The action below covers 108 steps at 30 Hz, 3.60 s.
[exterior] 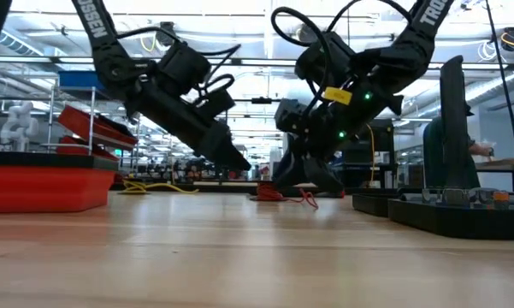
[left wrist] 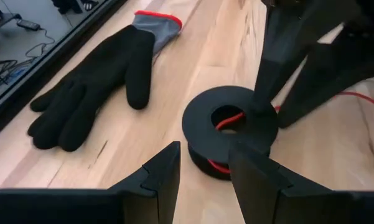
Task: Coil cords
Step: Uncoil the red wire from the spool
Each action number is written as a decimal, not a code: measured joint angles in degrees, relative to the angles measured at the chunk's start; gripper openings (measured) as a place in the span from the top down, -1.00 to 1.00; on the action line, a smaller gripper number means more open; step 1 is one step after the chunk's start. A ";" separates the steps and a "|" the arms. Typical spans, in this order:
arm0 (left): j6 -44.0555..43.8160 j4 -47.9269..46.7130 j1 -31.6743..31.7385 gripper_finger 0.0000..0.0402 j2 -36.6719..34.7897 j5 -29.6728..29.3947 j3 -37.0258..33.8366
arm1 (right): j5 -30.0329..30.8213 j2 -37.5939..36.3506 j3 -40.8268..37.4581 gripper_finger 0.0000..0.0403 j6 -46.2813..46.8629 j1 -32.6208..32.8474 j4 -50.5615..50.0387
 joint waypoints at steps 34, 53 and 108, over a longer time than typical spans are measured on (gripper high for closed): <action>1.24 -14.32 -1.81 0.29 -4.83 5.29 6.00 | 9.14 -3.29 -0.14 0.99 0.53 0.90 0.02; -8.27 -9.17 -3.49 0.29 -18.50 13.09 5.68 | 4.37 -33.17 0.00 1.00 4.53 6.98 -3.05; -18.45 31.74 -8.44 0.97 2.99 9.71 9.32 | 3.90 -34.91 -0.14 1.00 0.58 9.52 6.42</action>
